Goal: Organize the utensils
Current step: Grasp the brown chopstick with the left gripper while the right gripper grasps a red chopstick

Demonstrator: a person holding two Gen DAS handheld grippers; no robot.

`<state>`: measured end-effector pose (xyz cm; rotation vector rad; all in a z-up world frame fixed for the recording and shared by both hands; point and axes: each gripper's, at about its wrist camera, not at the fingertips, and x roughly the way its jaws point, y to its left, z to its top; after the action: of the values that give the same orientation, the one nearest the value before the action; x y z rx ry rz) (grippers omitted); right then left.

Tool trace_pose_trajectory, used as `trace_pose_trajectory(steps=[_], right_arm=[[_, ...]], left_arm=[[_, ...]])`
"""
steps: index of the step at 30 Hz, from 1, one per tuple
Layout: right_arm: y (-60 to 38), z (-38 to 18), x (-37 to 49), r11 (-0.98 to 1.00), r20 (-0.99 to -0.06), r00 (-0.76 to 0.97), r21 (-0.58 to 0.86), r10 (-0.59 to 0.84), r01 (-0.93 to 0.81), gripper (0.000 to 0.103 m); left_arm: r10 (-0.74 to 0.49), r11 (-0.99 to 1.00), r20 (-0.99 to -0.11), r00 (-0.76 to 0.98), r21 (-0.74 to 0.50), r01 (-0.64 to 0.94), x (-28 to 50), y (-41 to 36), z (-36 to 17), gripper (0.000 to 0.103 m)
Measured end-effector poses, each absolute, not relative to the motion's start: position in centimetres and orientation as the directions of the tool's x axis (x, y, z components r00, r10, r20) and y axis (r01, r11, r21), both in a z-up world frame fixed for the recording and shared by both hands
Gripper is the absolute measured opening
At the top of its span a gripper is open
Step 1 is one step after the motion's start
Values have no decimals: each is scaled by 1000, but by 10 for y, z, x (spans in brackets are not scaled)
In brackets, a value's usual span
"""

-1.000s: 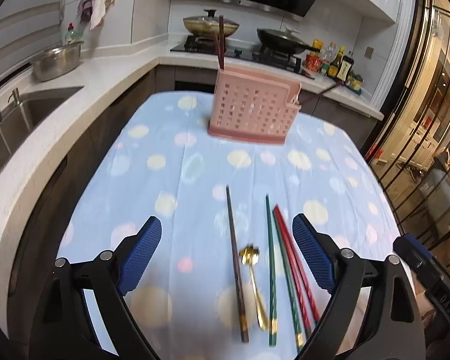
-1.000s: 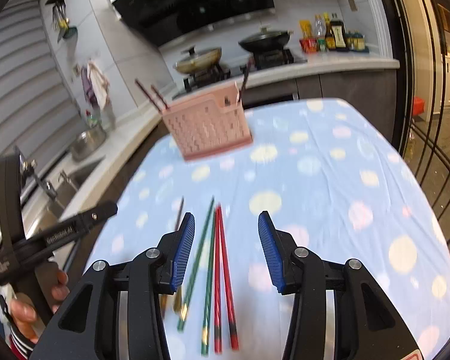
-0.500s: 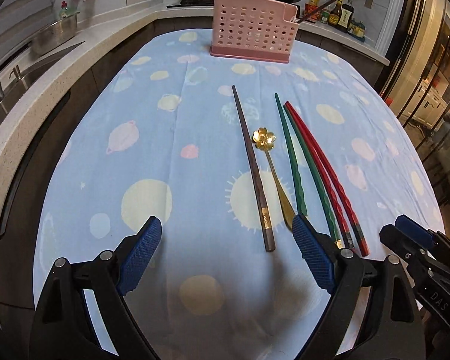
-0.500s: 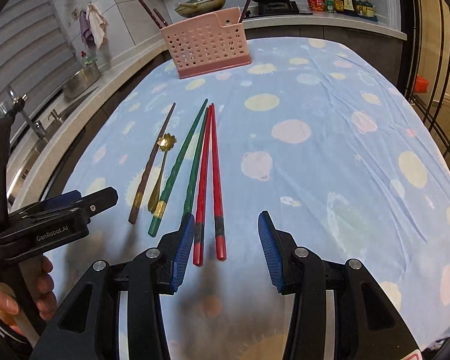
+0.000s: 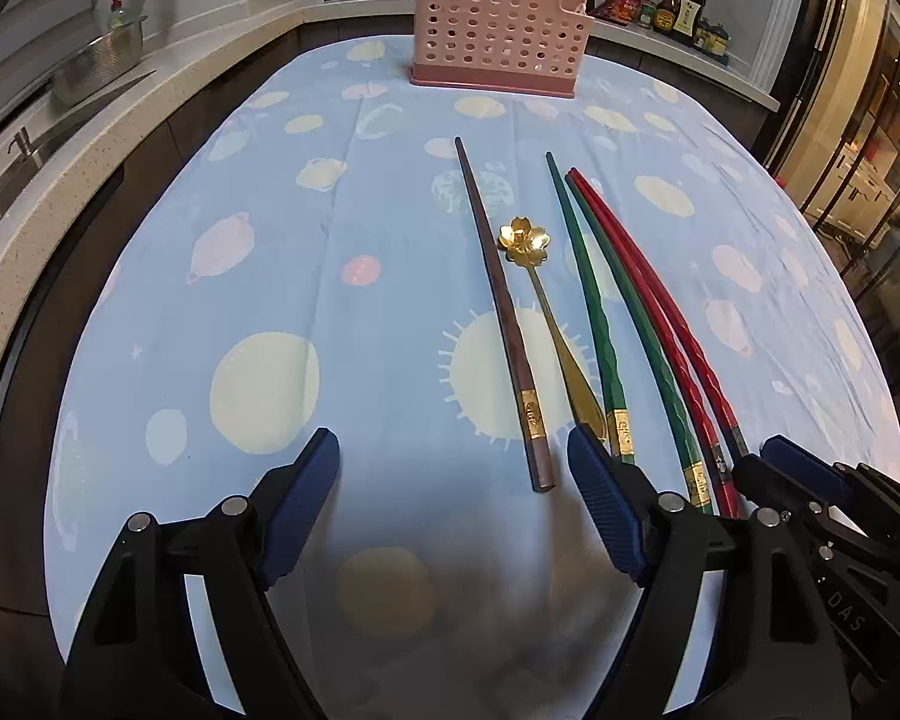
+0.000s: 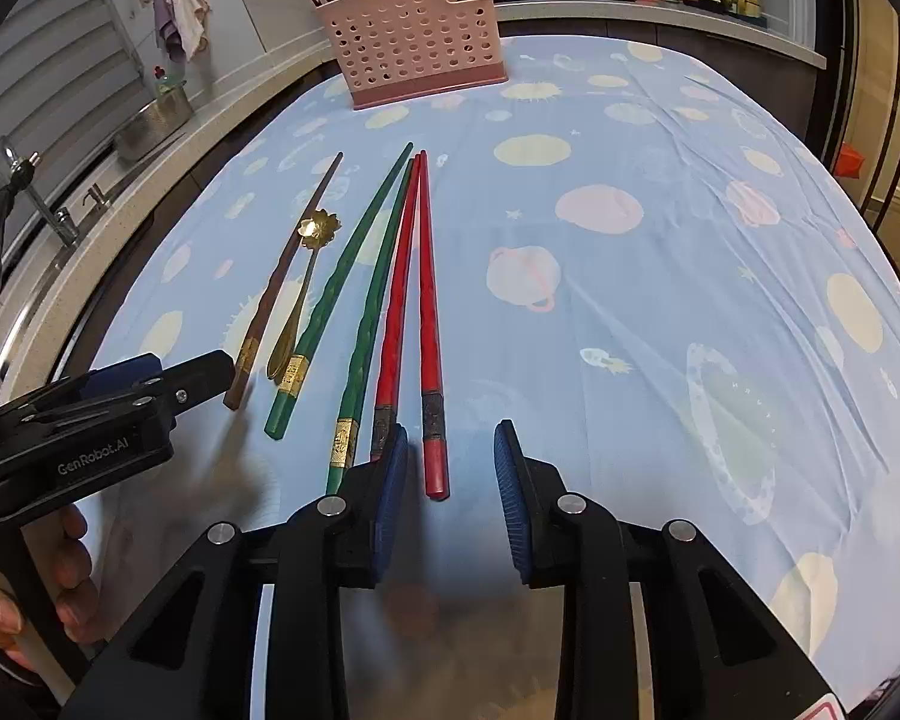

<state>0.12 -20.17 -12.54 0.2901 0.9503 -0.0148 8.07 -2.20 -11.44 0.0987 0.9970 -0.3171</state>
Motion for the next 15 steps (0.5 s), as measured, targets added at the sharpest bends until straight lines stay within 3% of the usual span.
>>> trace_pose_trajectory(steps=[10,15], right_arm=[[-201,-127,4,968,-805,586,209,90,138,20],[-201,-127,5,970,-806,587,197,79,140,14]], left_arm=[[-194,951,-843,502,-36,307,85,-27,-123,64],[-191,945,-840,508,-18,327,83,-31,-122,43]])
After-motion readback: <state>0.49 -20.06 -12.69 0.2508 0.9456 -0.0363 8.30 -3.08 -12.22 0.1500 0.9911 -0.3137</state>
